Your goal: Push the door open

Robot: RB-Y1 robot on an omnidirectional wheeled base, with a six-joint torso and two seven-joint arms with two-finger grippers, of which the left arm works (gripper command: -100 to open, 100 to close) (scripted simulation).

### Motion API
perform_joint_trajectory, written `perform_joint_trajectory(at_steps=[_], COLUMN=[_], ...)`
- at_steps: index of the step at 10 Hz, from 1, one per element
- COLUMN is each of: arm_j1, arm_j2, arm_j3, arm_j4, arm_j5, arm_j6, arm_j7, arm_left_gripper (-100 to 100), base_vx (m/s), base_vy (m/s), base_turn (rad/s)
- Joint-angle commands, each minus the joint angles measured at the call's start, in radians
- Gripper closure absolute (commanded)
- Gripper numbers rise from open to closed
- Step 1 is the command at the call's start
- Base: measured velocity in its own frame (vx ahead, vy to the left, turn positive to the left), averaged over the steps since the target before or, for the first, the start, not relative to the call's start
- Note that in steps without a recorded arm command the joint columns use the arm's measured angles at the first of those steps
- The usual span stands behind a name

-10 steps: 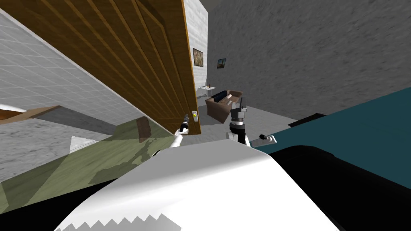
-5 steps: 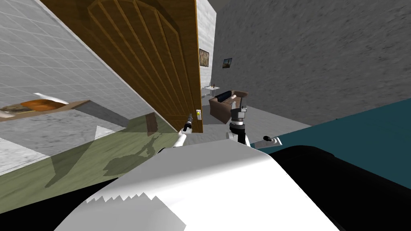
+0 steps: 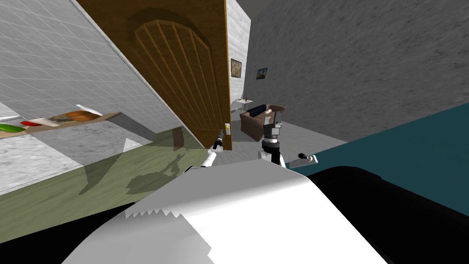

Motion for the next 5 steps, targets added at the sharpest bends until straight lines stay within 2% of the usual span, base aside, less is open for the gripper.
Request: perform_joint_trajectory(at_steps=[1, 4, 5], arm_j1=[0.001, -0.001, -0.002], arm_j2=[-0.006, -0.008, 0.021], arm_j3=[-0.006, -0.008, -0.006], arm_j4=[-0.005, -0.002, -0.001], arm_j5=[0.004, 0.005, 0.006], arm_j6=[0.005, 0.004, 0.004], arm_j7=[-0.005, -0.006, -0.006], arm_left_gripper=[-100, -100, -100], base_vx=[-0.048, -0.048, 0.056], base_vy=[-0.042, -0.053, -0.037], base_turn=[0.039, 0.013, -0.024])
